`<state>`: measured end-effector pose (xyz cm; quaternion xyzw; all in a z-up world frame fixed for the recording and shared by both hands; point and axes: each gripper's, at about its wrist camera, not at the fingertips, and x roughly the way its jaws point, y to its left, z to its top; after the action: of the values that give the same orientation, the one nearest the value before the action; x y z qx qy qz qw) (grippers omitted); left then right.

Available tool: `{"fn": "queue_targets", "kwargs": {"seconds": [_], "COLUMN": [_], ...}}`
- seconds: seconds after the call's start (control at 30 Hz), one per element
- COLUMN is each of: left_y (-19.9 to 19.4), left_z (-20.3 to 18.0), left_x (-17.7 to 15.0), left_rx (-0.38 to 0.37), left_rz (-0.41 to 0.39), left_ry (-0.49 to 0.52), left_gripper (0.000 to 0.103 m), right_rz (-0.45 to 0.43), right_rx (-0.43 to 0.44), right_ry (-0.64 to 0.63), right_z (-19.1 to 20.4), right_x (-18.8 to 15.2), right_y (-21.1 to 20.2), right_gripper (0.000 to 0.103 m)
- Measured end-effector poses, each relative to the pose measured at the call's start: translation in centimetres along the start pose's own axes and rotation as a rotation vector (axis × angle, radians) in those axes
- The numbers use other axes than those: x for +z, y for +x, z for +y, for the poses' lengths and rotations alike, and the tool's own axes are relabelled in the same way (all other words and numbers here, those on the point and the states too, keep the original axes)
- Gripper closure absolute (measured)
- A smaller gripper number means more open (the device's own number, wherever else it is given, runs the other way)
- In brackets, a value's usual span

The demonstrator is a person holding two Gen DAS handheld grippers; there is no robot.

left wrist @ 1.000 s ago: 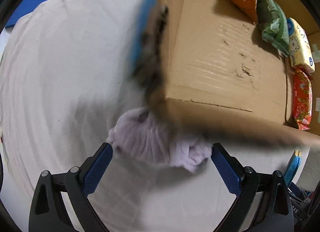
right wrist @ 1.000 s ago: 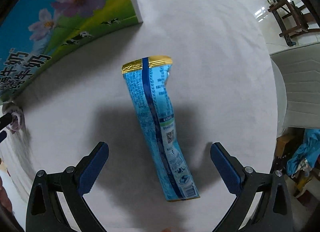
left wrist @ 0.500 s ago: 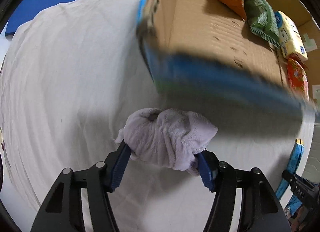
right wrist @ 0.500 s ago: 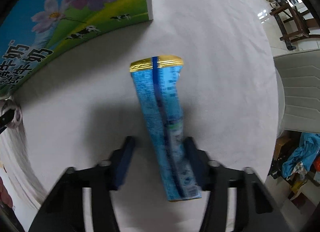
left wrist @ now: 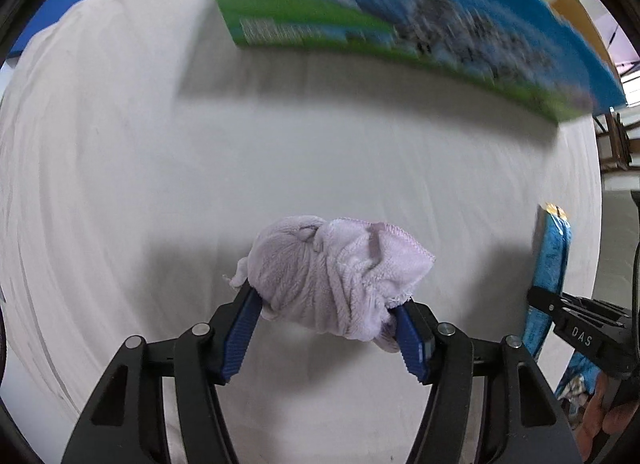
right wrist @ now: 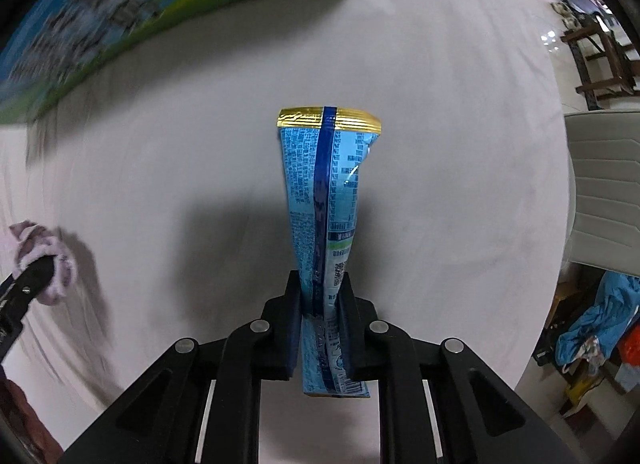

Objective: Organize soft objects
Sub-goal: 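Grasp the lavender towel with the left gripper while the right grasps the blue tube packet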

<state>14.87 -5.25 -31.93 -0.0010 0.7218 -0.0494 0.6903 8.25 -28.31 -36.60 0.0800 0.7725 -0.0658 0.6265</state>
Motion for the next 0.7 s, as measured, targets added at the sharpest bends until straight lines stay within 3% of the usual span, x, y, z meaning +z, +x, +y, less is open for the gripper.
{"fn": "queue_targets", "kwargs": {"seconds": [0.17, 0.3, 0.37, 0.43, 0.5, 0.7], "left_y": [1.8, 2.7, 3.0, 3.0, 3.0, 2.5], "left_z": [-1.3, -2.5, -2.2, -2.4, -2.5, -1.8], "left_x": [-2.7, -2.3, -1.7, -0.9, -1.1, -2.1], "left_rx": [0.007, 0.024, 0.025, 0.033, 0.039, 0.040], "left_rz": [0.033, 0.041, 0.039, 0.033, 0.028, 0.017], "left_ry": [0.016, 0.005, -0.004, 0.000, 0.001, -0.004], "left_gripper": [0.043, 0.043, 0.043, 0.043, 0.043, 0.043], "right_rz": [0.013, 0.041, 0.029, 0.025, 0.025, 0.017], "right_rx": [-0.003, 0.012, -0.005, -0.021, -0.025, -0.045], "right_ry": [-0.070, -0.073, -0.081, -0.087, -0.086, -0.071], "right_z": [1.2, 1.3, 1.3, 1.8, 1.6, 1.7], "right_x": [-2.3, -2.7, -2.9, -3.3, -3.8, -4.8], "right_y": [0.4, 1.2, 1.2, 1.4, 1.8, 2.6], "right_gripper": [0.086, 0.084, 0.078, 0.056, 0.044, 0.043]}}
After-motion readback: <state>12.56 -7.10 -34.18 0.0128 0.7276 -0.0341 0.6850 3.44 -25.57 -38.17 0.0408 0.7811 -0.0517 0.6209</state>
